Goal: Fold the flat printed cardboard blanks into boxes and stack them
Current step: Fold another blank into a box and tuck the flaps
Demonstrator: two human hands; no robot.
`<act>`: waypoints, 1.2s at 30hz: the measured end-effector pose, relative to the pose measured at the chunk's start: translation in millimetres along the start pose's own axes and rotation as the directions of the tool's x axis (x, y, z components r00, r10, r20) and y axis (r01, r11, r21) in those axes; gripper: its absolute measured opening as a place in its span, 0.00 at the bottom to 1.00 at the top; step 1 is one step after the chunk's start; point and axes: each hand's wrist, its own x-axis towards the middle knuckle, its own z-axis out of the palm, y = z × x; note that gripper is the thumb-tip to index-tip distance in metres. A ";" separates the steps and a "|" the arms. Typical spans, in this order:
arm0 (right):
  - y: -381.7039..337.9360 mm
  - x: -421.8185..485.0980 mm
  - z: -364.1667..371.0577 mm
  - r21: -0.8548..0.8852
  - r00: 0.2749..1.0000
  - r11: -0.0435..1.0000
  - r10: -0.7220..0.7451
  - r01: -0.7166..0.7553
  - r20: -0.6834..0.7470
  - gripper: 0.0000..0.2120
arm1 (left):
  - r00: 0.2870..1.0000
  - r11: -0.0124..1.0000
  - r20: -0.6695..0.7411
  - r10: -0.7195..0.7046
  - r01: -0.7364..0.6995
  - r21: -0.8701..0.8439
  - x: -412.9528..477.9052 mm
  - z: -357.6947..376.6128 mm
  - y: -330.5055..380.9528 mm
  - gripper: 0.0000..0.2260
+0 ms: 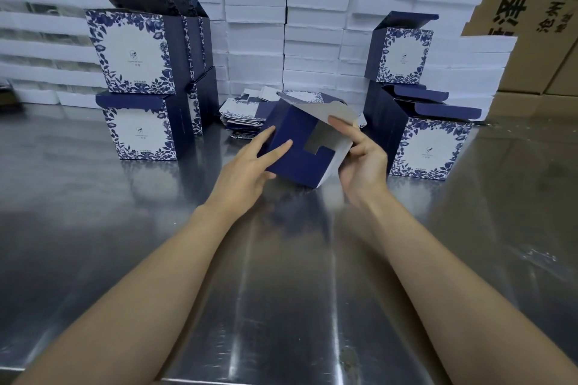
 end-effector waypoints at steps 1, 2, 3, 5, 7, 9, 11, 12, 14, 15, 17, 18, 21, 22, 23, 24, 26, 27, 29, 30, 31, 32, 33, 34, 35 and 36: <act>2.0 1.7 -3.5 -0.043 1.000 0.999 -0.020 0.019 -0.023 0.30 | 1.000 1.000 -0.002 0.003 -0.003 0.005 0.3 -0.3 1.2 0.35; 3.6 4.0 -7.7 -0.120 0.998 0.992 -0.052 0.047 -0.044 0.30 | 1.000 1.000 -0.001 0.004 -0.004 0.007 0.4 -0.9 2.3 0.35; 5.3 6.3 -11.8 -0.217 0.994 0.973 -0.094 0.080 -0.058 0.29 | 1.000 1.000 0.002 0.005 -0.005 0.010 0.5 -1.6 3.4 0.35; 9.2 7.6 -18.4 -0.419 0.979 0.892 -0.200 0.170 -0.028 0.27 | 1.000 1.000 0.009 0.007 -0.007 0.014 0.3 -3.0 5.5 0.34; 14.1 6.1 -23.4 -0.624 0.942 0.722 -0.329 0.297 0.067 0.25 | 1.000 1.000 0.010 0.006 -0.006 0.011 0.3 -3.8 7.2 0.32; 17.9 4.1 -26.5 -0.766 0.885 0.504 -0.431 0.399 0.177 0.23 | 1.000 1.000 0.009 0.008 -0.008 -0.001 0.0 -3.3 7.6 0.31; 18.6 2.7 -27.8 -0.821 0.844 0.356 -0.472 0.446 0.254 0.23 | 1.000 1.000 0.009 0.014 -0.014 -0.025 -0.4 -2.1 7.0 0.31; 18.1 2.0 -27.2 -0.823 0.831 0.334 -0.488 0.460 0.266 0.23 | 1.000 0.999 0.007 0.018 -0.018 -0.043 -0.3 -1.3 6.4 0.30; 17.1 0.9 -23.6 -0.807 0.817 0.364 -0.528 0.465 0.232 0.23 | 1.000 0.995 0.005 0.020 -0.019 -0.099 0.3 1.6 5.2 0.30; 17.1 0.1 -21.7 -0.798 0.812 0.384 -0.544 0.465 0.212 0.23 | 1.000 0.990 0.008 0.014 -0.013 -0.143 0.9 3.2 4.4 0.29; 17.0 -2.4 -19.8 -0.761 0.801 0.421 -0.562 0.493 0.208 0.24 | 1.000 0.973 0.015 -0.006 0.010 -0.232 1.4 6.4 2.7 0.29; 15.7 -2.8 -19.8 -0.740 0.804 0.447 -0.555 0.503 0.211 0.23 | 1.000 0.965 0.015 -0.018 0.021 -0.260 1.3 7.6 2.0 0.29; 11.2 -3.2 -19.5 -0.749 0.817 0.424 -0.510 0.510 0.268 0.15 | 0.999 0.954 0.004 -0.036 0.036 -0.296 0.0 8.4 0.8 0.30; 11.4 -3.7 -19.3 -0.771 0.815 0.376 -0.493 0.515 0.304 0.13 | 0.999 0.956 -0.002 -0.034 0.032 -0.293 -0.5 8.6 0.9 0.30; 12.3 -3.9 -19.0 -0.791 0.811 0.322 -0.475 0.520 0.340 0.09 | 1.000 0.958 -0.008 -0.029 0.026 -0.285 -0.8 8.8 1.2 0.30; 13.8 -4.3 -18.9 -0.810 0.802 0.255 -0.463 0.528 0.377 0.07 | 1.000 0.960 -0.013 -0.024 0.019 -0.279 -1.0 8.8 1.4 0.31; 17.5 -4.8 -20.3 -0.835 0.777 0.127 -0.461 0.535 0.428 0.08 | 1.000 0.961 -0.022 -0.015 0.008 -0.277 -1.5 8.3 2.0 0.31; 18.3 -3.9 -21.7 -0.842 0.767 0.094 -0.475 0.531 0.431 0.11 | 1.000 0.963 -0.028 -0.010 0.002 -0.271 -1.7 7.6 2.4 0.30; 18.7 -2.1 -23.2 -0.854 0.751 0.075 -0.519 0.514 0.407 0.15 | 0.999 0.973 -0.042 0.001 -0.010 -0.232 -1.6 6.0 4.0 0.29; 19.0 -1.3 -23.7 -0.861 0.742 0.058 -0.539 0.506 0.400 0.17 | 0.999 0.979 -0.048 0.007 -0.016 -0.203 -0.9 5.5 5.2 0.29; 19.8 -1.0 -23.8 -0.867 0.730 0.032 -0.554 0.497 0.399 0.18 | 0.999 0.984 -0.052 0.012 -0.021 -0.176 -0.3 5.2 6.8 0.29; 20.3 -0.7 -23.7 -0.871 0.718 0.005 -0.568 0.491 0.401 0.19 | 0.998 0.987 -0.054 0.018 -0.026 -0.159 0.5 5.3 8.6 0.30; 20.4 -0.7 -23.3 -0.875 0.708 -0.015 -0.582 0.483 0.401 0.19 | 0.998 0.987 -0.054 0.025 -0.033 -0.156 1.0 5.4 10.3 0.31; 20.4 -0.4 -23.1 -0.881 0.699 -0.033 -0.594 0.473 0.398 0.20 | 0.998 0.986 -0.055 0.033 -0.042 -0.163 1.4 6.1 11.8 0.31; 20.1 -0.3 -23.1 -0.885 0.692 -0.049 -0.604 0.464 0.396 0.21 | 0.998 0.984 -0.058 0.039 -0.049 -0.174 1.3 6.8 13.1 0.31; 19.8 -0.1 -22.7 -0.887 0.685 -0.065 -0.610 0.458 0.398 0.21 | 0.997 0.982 -0.062 0.042 -0.053 -0.184 1.1 7.3 13.8 0.32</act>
